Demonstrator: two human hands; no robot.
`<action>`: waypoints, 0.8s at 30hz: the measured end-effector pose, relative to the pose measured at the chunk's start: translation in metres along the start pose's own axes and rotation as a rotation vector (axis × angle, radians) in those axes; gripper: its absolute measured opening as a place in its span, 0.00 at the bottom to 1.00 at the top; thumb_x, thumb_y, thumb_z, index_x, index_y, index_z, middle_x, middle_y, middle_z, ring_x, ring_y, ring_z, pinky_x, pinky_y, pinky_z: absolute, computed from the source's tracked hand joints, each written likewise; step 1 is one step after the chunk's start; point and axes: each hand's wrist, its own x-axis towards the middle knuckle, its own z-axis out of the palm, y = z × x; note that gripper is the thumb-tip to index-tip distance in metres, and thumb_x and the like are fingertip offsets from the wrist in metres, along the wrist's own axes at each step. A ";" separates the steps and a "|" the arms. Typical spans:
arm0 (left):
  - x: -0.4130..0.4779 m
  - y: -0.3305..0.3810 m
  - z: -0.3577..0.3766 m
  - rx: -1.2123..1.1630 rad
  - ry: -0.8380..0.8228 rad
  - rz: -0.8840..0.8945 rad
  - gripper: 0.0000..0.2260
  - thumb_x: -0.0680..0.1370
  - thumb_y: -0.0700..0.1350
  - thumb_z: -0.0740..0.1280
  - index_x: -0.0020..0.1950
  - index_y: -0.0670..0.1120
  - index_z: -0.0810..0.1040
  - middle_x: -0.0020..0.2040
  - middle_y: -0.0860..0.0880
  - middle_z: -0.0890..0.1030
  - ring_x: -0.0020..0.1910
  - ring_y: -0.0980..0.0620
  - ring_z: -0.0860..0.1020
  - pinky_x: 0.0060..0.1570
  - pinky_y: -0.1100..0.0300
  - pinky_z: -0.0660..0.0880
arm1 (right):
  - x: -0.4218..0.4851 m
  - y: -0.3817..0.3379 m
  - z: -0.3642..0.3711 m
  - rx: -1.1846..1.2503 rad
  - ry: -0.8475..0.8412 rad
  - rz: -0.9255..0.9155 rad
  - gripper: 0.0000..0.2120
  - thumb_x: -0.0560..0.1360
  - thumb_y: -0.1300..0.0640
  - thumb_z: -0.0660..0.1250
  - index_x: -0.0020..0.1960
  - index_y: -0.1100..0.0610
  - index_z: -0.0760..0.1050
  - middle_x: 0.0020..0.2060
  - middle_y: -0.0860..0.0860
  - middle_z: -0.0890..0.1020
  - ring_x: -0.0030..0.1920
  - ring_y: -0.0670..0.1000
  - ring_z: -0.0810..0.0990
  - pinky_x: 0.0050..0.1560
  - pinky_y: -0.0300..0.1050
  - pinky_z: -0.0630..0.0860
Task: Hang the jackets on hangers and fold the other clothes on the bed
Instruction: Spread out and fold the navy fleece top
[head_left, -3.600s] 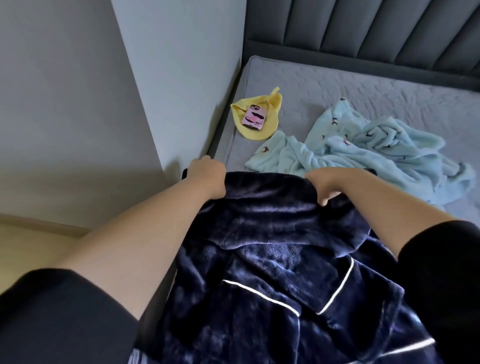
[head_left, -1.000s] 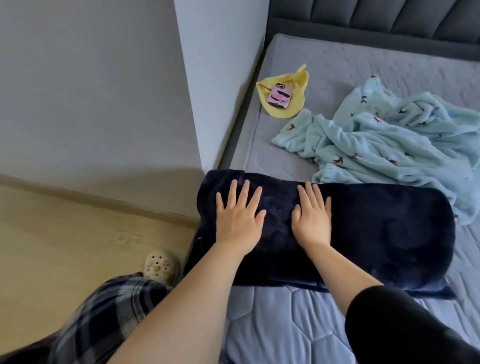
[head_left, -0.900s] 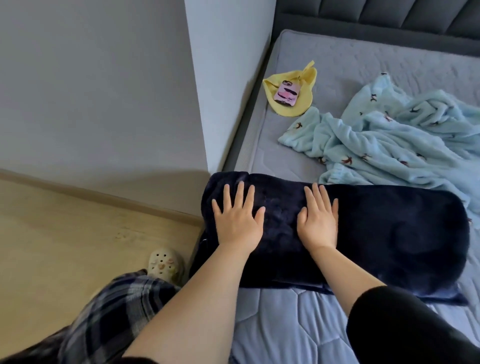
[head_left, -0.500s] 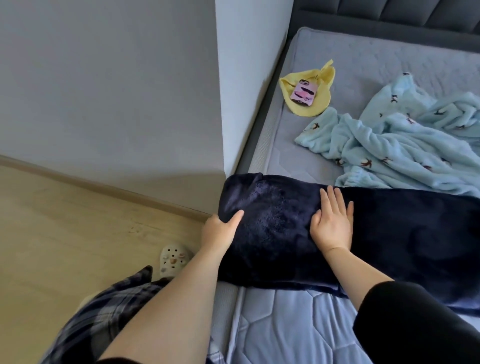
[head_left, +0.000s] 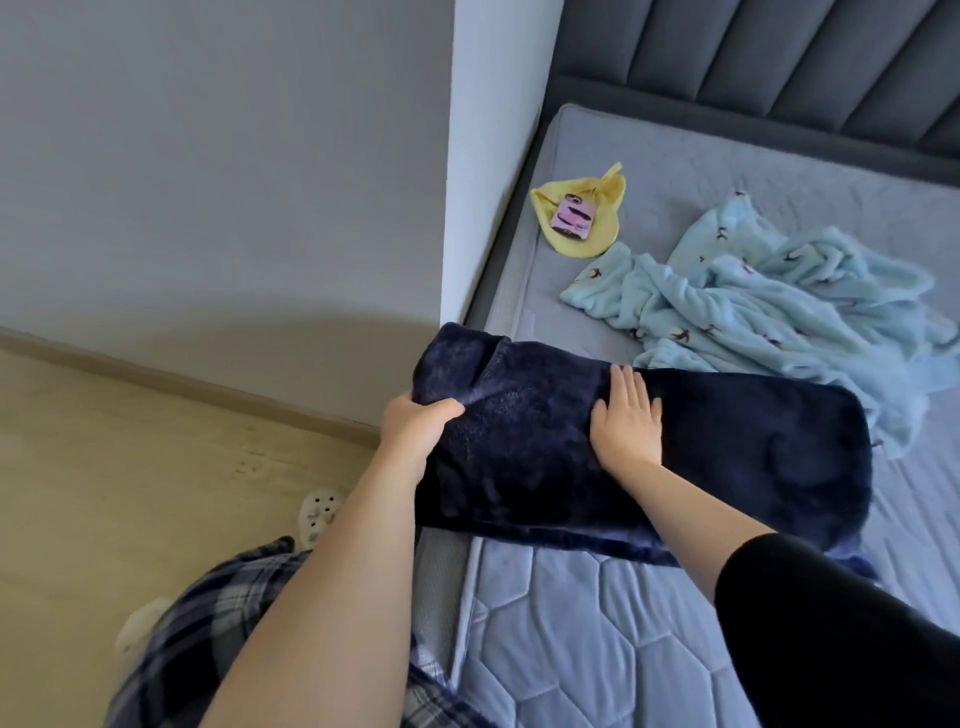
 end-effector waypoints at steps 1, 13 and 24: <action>-0.003 0.003 -0.005 -0.027 0.041 0.029 0.07 0.70 0.39 0.72 0.43 0.48 0.77 0.39 0.49 0.81 0.38 0.48 0.79 0.34 0.59 0.73 | -0.002 -0.007 -0.006 0.135 0.006 0.018 0.27 0.81 0.54 0.51 0.78 0.57 0.49 0.77 0.52 0.52 0.77 0.50 0.48 0.76 0.53 0.44; -0.008 0.017 -0.107 -0.033 0.288 0.077 0.09 0.67 0.43 0.73 0.41 0.51 0.75 0.38 0.52 0.79 0.36 0.52 0.77 0.31 0.59 0.69 | -0.037 -0.125 -0.007 1.118 -0.200 -0.052 0.32 0.77 0.37 0.53 0.78 0.46 0.50 0.74 0.38 0.57 0.73 0.39 0.56 0.66 0.32 0.55; -0.009 0.031 -0.079 -0.003 0.024 0.006 0.16 0.64 0.49 0.74 0.49 0.47 0.78 0.44 0.49 0.82 0.43 0.48 0.79 0.39 0.55 0.74 | -0.045 -0.087 0.033 0.995 -0.124 0.000 0.28 0.80 0.44 0.52 0.77 0.49 0.53 0.74 0.42 0.59 0.68 0.37 0.59 0.63 0.30 0.55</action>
